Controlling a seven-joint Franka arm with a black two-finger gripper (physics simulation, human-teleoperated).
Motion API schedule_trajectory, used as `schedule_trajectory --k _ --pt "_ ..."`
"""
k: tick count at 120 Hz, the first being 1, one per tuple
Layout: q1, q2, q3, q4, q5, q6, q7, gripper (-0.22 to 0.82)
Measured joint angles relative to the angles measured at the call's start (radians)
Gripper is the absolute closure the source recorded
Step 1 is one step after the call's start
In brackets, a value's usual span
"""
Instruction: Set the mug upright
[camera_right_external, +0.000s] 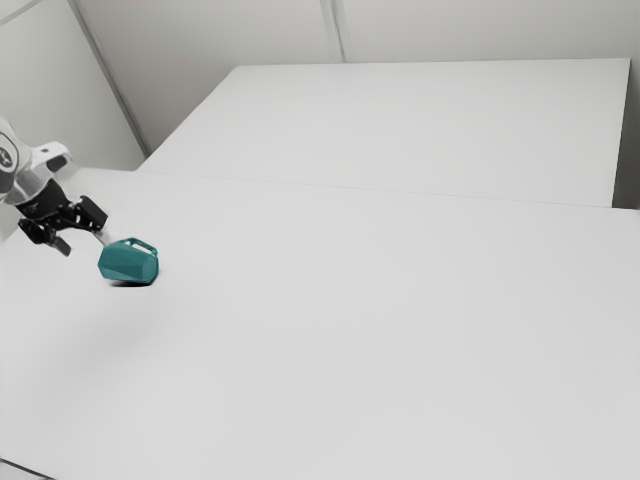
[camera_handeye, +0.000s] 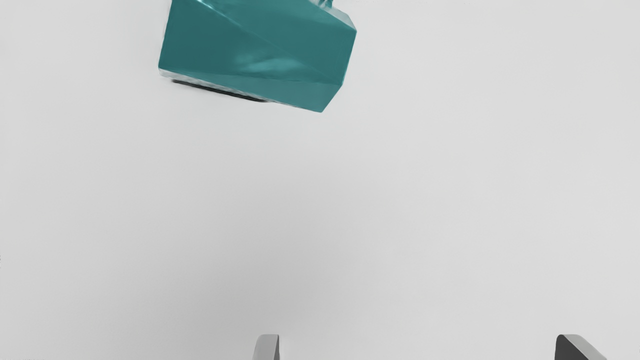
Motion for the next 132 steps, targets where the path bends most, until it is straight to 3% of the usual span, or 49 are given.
schedule_trajectory --k 16,31,43,72,98,132 --pt "0.131 0.014 0.0 -0.059 -0.163 0.079 0.181 0.0" --pt "0.209 0.108 -0.014 -0.032 -0.265 0.117 0.363 0.0" --pt "0.308 0.197 -0.094 0.047 -0.317 0.12 0.503 0.0" --pt "0.377 0.322 -0.258 0.144 -0.355 0.116 0.788 0.0" --pt "0.459 0.334 -0.271 0.102 -0.368 0.172 0.984 0.0" --pt "0.47 0.451 -0.286 0.176 -0.425 0.232 1.155 0.0"
